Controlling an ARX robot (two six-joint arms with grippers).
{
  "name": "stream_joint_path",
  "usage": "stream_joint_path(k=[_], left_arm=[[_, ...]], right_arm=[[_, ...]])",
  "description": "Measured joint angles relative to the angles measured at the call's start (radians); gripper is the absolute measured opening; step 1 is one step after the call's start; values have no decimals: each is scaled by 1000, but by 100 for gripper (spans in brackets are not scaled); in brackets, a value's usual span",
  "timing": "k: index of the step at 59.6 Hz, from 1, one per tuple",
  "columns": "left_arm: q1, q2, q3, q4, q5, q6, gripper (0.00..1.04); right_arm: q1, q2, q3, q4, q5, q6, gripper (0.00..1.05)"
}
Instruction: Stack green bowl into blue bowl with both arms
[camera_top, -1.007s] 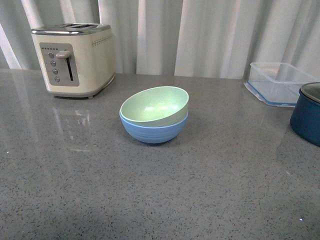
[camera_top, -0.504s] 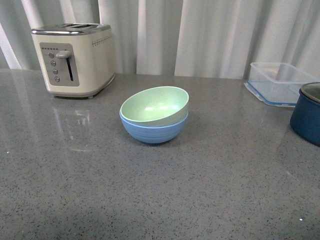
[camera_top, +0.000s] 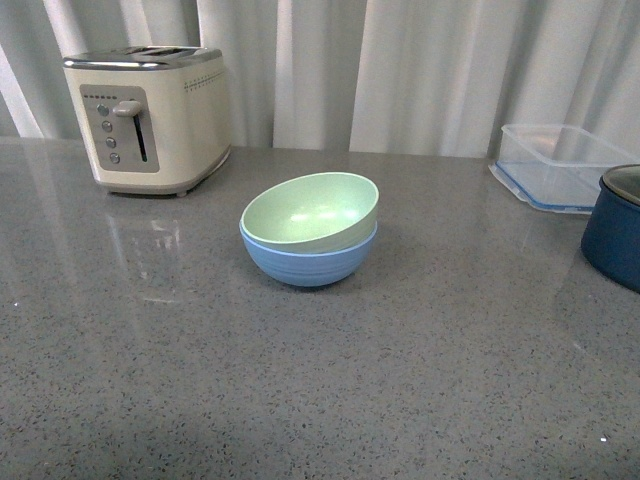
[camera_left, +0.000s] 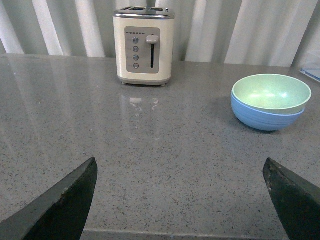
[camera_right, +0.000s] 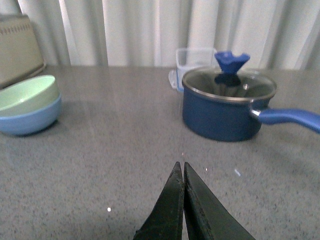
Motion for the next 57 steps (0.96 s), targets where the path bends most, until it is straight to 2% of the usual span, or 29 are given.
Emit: stream_joint_path(k=[3,8,26,32,57], left_arm=[[0,-1,0,0,0,0,98],[0,0,0,0,0,0,98],[0,-1,0,0,0,0,98],[0,-1,0,0,0,0,98],[0,-1,0,0,0,0,98]], right_arm=[[0,-3,0,-3,0,-1,4],[0,-3,0,-5,0,-1,23],[0,-3,0,-5,0,-1,72],[0,-3,0,-5,0,0,96],[0,-3,0,-5,0,0,95]])
